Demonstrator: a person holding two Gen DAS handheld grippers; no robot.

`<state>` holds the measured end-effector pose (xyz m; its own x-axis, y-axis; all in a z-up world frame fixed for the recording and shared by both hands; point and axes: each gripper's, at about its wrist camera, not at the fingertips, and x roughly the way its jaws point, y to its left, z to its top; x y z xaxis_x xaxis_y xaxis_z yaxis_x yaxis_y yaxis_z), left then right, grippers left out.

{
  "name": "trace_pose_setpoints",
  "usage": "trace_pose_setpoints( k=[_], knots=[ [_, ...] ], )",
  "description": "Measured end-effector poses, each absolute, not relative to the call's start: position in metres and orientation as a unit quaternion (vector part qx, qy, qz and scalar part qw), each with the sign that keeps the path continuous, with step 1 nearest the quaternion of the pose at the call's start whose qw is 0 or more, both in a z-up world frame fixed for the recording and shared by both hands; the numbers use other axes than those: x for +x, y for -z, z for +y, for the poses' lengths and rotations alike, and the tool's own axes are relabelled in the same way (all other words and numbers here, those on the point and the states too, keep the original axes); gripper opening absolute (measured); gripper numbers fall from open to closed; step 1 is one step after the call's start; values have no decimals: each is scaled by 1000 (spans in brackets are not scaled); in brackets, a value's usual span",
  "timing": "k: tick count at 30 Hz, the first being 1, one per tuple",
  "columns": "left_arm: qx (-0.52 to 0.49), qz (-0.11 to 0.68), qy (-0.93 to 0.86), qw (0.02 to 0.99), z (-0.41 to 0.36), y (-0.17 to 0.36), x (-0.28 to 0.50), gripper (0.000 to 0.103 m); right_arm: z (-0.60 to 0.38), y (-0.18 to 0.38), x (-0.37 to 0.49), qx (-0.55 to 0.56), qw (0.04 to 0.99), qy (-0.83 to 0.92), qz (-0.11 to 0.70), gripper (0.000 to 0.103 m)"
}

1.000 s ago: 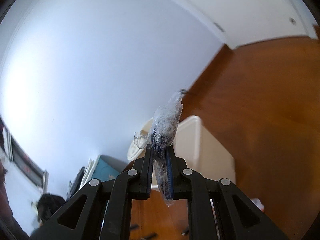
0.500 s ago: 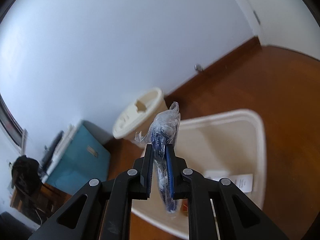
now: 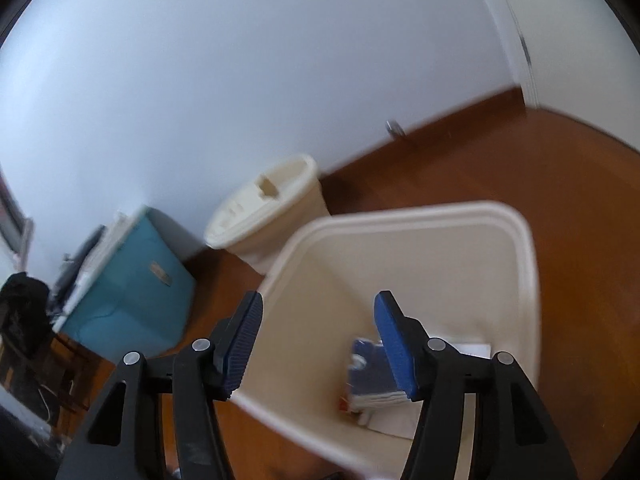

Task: Collect trash
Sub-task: 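Grasp the tape roll with the right gripper while the left reaches the brown spray bottle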

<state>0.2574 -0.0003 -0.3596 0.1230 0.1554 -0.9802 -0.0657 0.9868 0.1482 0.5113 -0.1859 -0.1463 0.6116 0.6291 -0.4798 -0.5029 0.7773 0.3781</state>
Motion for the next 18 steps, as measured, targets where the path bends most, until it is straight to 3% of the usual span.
trace_pose_setpoints(
  k=[3,5,11,13,18],
  knots=[
    [38,661,-71,746,3,365,258,103,-222,139,458,96,901,-323,274,62],
    [37,663,-69,745,5,368,258,103,-244,154,431,90,904,-306,284,70],
    [36,662,-50,747,-6,375,254,103,-268,294,381,-23,870,-200,450,71],
    [27,662,-38,748,-13,375,252,103,-266,337,377,-67,848,-192,489,63],
    [-25,671,-31,740,-20,388,251,103,-253,368,383,-104,835,-202,501,56]
  ],
)
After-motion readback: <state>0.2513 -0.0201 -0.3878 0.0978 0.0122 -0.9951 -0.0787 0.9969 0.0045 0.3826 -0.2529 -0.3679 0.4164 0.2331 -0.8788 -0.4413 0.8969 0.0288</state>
